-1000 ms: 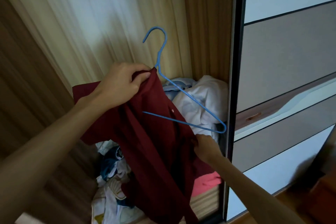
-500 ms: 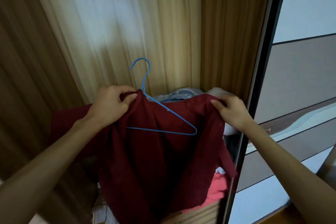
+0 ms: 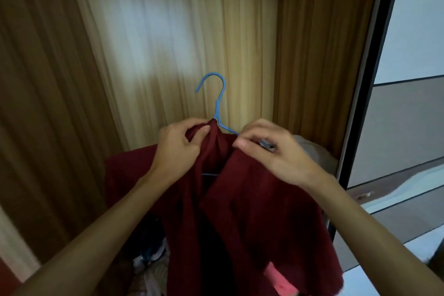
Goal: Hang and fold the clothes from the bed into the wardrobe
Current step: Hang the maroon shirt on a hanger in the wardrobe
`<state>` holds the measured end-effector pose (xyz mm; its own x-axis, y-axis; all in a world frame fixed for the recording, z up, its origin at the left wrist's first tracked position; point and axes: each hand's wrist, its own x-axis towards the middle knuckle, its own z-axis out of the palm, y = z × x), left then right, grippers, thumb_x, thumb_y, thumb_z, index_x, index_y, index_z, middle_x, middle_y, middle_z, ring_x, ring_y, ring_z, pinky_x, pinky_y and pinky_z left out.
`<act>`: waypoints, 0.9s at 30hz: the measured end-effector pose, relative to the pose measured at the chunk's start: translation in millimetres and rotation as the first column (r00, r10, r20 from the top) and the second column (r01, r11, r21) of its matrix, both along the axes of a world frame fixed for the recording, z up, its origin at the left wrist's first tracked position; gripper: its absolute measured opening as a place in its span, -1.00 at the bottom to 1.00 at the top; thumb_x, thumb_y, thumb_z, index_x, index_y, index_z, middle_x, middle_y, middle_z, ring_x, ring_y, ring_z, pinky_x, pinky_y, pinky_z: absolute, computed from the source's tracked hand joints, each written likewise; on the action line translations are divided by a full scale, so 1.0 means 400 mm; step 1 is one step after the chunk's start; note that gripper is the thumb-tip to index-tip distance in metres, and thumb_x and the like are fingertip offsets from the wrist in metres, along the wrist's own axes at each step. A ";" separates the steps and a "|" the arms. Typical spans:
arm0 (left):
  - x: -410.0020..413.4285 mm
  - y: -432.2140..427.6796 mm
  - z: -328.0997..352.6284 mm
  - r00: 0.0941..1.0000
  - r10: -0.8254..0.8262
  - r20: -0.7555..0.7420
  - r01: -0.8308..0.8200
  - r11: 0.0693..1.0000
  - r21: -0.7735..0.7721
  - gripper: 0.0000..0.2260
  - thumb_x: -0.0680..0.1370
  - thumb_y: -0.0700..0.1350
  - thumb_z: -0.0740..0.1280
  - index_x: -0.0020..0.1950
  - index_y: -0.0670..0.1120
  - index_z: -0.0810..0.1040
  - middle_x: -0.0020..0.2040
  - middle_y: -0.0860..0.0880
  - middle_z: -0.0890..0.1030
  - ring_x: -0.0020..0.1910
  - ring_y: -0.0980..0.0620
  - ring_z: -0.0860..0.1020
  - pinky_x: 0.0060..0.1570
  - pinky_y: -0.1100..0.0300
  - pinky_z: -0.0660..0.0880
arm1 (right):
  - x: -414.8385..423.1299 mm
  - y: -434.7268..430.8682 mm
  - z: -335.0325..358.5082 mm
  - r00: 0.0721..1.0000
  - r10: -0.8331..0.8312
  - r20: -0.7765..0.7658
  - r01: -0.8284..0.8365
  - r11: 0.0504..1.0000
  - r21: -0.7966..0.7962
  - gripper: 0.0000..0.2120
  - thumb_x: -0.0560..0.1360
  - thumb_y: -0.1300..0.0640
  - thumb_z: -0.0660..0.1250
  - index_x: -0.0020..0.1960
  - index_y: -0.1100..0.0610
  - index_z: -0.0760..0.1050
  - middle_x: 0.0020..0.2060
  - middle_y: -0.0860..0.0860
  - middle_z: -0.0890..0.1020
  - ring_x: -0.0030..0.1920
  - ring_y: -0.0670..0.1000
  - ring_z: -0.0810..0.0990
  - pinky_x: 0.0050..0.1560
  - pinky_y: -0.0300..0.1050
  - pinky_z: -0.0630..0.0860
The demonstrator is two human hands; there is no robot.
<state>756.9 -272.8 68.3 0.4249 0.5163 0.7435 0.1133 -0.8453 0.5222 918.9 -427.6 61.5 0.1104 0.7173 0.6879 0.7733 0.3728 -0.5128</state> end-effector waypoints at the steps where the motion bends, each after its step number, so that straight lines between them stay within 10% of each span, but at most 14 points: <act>1: -0.013 0.007 0.008 0.999 0.002 0.044 -0.001 1.000 -0.026 -0.88 0.56 -0.12 0.40 0.07 -0.03 0.70 -0.11 0.25 0.67 -0.12 0.29 0.63 0.05 0.31 0.53 | 0.024 -0.003 0.006 0.989 -0.149 0.012 0.149 0.989 0.003 -0.78 0.53 0.01 0.41 0.07 0.14 0.61 -0.04 -0.07 0.56 0.01 -0.11 0.56 0.13 -0.33 0.43; 4: -0.042 0.026 0.032 0.992 0.029 0.126 -0.027 1.000 -0.014 -0.84 0.55 -0.05 0.38 0.07 -0.03 0.70 -0.14 0.17 0.69 -0.17 0.03 0.66 0.00 0.20 0.53 | 0.074 -0.015 0.016 0.938 -0.294 0.184 0.335 0.903 -0.267 -0.82 0.55 -0.06 0.37 -0.02 0.05 0.56 -0.18 -0.21 0.56 -0.15 -0.23 0.52 -0.05 -0.32 0.44; 6: -0.049 0.034 0.044 0.993 0.006 0.120 -0.007 1.000 0.013 -0.85 0.56 -0.08 0.40 0.08 -0.06 0.70 -0.09 0.26 0.67 -0.11 0.23 0.65 0.03 0.35 0.51 | 0.067 -0.007 0.010 0.979 -0.161 0.122 0.196 0.906 -0.376 -0.69 0.58 -0.04 0.29 -0.17 0.17 0.57 -0.37 -0.15 0.52 -0.32 -0.22 0.47 -0.24 -0.34 0.36; 10: -0.058 0.045 0.058 0.996 -0.093 0.015 0.092 0.994 0.057 -0.83 0.57 -0.13 0.41 0.14 -0.07 0.70 0.05 0.14 0.70 0.08 0.32 0.61 0.16 0.40 0.45 | 0.025 0.037 0.018 0.999 -0.042 0.010 0.043 0.940 -0.339 -0.49 0.58 -0.18 0.24 -0.10 0.30 0.54 -0.32 0.13 0.58 -0.30 -0.01 0.52 -0.17 0.02 0.48; 15: -0.061 0.040 0.078 0.981 -0.118 -0.155 0.141 0.979 0.148 -0.76 0.58 -0.17 0.39 0.23 -0.05 0.65 0.12 0.12 0.68 0.08 0.43 0.56 0.13 0.52 0.38 | -0.070 0.106 0.123 0.961 0.066 -0.269 -0.152 0.938 -0.313 -0.73 0.64 0.11 0.25 -0.18 0.14 0.59 -0.38 -0.13 0.60 -0.33 -0.18 0.51 -0.24 -0.29 0.45; 27: -0.100 0.149 0.271 0.986 -0.164 -0.010 0.164 0.986 -0.035 -0.21 0.40 0.40 0.41 0.54 0.25 0.18 0.40 0.13 0.48 0.37 0.13 0.47 0.36 0.03 0.43 | -0.235 0.298 0.465 0.646 0.070 -0.760 -0.333 0.922 -0.198 -0.62 0.56 -0.11 0.33 -0.21 0.20 0.55 -0.40 0.05 0.58 -0.47 -0.04 0.57 -0.41 -0.27 0.55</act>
<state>716.9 -213.0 176.6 0.5156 0.4638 0.7204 -0.0182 -0.8347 0.5504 824.7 -308.3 247.7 0.3048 0.9313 0.1995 0.0229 0.2022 -0.9791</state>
